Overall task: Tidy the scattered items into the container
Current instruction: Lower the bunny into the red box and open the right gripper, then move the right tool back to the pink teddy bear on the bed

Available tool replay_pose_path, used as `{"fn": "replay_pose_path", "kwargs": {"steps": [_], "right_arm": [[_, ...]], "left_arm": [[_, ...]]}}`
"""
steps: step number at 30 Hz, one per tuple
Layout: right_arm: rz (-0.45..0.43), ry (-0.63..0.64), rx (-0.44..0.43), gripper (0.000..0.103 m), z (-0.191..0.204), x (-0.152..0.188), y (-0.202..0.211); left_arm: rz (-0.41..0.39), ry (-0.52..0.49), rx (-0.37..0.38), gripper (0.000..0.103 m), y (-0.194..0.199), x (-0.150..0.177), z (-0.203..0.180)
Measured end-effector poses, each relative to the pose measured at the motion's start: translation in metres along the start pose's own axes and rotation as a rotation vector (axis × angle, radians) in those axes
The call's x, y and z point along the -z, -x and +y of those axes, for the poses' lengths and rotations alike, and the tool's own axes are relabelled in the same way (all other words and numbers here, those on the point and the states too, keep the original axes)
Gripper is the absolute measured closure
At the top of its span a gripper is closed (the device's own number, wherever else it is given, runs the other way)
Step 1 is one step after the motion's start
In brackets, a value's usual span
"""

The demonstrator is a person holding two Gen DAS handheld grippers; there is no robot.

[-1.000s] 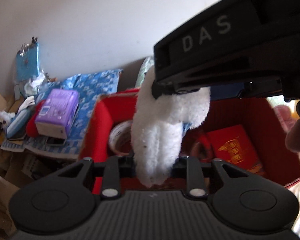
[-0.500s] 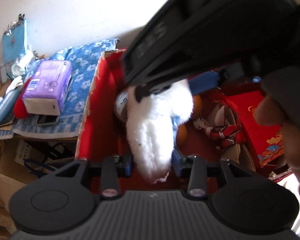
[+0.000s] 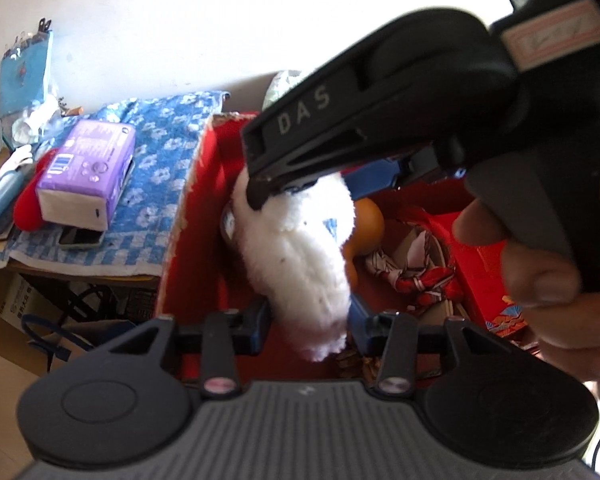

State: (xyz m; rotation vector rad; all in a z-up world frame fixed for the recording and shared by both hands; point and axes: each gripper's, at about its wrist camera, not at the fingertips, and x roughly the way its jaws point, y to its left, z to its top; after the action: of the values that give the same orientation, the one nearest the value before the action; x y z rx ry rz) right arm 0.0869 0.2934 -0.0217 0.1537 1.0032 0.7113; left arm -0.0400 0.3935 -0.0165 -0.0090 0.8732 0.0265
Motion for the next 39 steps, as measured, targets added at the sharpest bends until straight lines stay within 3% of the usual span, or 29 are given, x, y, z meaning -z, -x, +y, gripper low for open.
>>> {"fn": "replay_pose_path", "kwargs": {"steps": [1,4,6,7,10,13,22,30,39], "right_arm": [[-0.003,-0.003,0.001,0.045,0.0,0.0,-0.001],[-0.013,-0.02,0.0,0.045,0.0,-0.001,-0.001],[-0.017,-0.028,-0.008,0.045,0.001,-0.001,-0.001],[-0.014,-0.023,-0.016,0.045,0.002,-0.001,-0.001],[-0.007,-0.008,-0.041,0.045,0.005,-0.002,-0.002],[0.038,0.021,-0.101,0.037,0.009,-0.003,-0.006],[0.023,-0.067,-0.125,0.037,0.004,0.001,0.005],[-0.068,-0.149,-0.089,0.037,-0.006,0.012,0.032],[-0.237,-0.121,-0.007,0.038,-0.015,0.032,0.09]], "left_arm": [[-0.038,-0.01,-0.033,0.053,0.007,0.001,-0.001],[-0.162,-0.038,-0.117,0.032,0.029,0.003,-0.004],[-0.208,-0.053,-0.127,0.034,0.036,0.004,-0.006],[-0.224,-0.057,-0.128,0.04,0.038,0.005,-0.006],[-0.164,-0.012,-0.059,0.051,0.028,0.002,0.0],[-0.116,0.037,-0.019,0.05,0.019,0.005,0.008],[-0.088,0.03,-0.076,0.054,0.013,0.01,0.005],[-0.122,0.059,-0.102,0.054,0.033,0.013,0.011],[-0.168,-0.035,0.006,0.051,0.053,0.009,-0.041]]}}
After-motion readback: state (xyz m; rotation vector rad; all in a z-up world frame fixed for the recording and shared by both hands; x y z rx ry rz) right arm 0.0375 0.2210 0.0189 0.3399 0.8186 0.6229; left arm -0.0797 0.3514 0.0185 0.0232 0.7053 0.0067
